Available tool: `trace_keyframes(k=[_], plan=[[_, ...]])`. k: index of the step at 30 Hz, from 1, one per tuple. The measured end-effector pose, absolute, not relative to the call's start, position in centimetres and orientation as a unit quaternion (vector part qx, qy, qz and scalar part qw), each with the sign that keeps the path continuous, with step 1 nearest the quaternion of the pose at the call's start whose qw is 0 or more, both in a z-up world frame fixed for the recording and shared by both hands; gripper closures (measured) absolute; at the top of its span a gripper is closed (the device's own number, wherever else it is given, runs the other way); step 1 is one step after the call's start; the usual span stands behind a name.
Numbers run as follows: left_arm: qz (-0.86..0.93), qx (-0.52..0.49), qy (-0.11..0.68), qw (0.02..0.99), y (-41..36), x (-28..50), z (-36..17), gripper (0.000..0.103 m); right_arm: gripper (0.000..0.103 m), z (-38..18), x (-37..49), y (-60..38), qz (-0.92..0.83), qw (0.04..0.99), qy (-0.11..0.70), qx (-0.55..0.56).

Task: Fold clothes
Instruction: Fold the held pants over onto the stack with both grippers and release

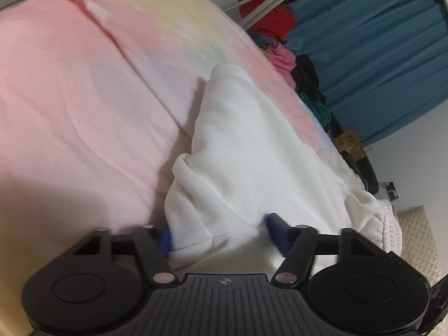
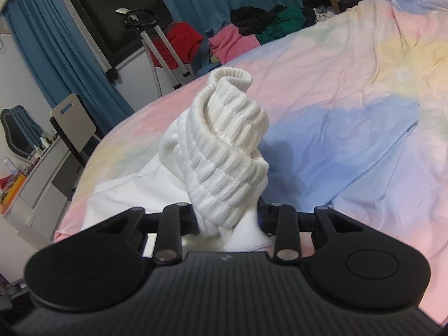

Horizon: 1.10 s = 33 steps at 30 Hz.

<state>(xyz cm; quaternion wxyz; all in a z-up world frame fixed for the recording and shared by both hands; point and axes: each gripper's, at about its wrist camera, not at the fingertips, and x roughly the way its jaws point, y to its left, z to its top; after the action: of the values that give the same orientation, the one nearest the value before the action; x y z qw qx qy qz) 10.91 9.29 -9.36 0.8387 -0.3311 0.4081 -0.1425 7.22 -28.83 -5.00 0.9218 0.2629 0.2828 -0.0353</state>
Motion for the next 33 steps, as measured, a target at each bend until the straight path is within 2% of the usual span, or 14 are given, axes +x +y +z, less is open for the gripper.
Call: trace_keyframes(k=[5, 12, 16, 26, 29, 33], plan=[[-0.162, -0.324, 0.374, 0.854, 9.6, 9.7, -6.7, 0.063, 0.073, -3.2, 6.5, -28.7, -0.011, 0.927, 0.259, 0.271], [-0.190, -0.339, 0.325, 0.862, 8.4, 8.6, 0.1, 0.069, 0.073, 1.5, 5.9, -31.7, 0.022, 0.924, 0.222, 0.311], [-0.211, -0.342, 0.319, 0.858, 4.0, 11.4, 3.5, 0.069, 0.073, 4.2, 6.4, -35.6, 0.021, 0.919, 0.205, 0.337], [-0.259, -0.314, 0.320, 0.855, -19.0, 27.8, 8.5, 0.070, 0.074, 9.3, 15.2, -53.0, -0.104, 0.893, 0.195, 0.391], [-0.279, -0.298, 0.323, 0.854, -25.7, 32.4, 8.0, 0.070, 0.074, 8.3, 17.9, -58.4, -0.140, 0.883, 0.192, 0.405], [-0.282, -0.277, 0.330, 0.857, -32.9, 36.3, 4.6, 0.070, 0.074, 4.6, 19.9, -62.3, -0.174, 0.881, 0.154, 0.413]])
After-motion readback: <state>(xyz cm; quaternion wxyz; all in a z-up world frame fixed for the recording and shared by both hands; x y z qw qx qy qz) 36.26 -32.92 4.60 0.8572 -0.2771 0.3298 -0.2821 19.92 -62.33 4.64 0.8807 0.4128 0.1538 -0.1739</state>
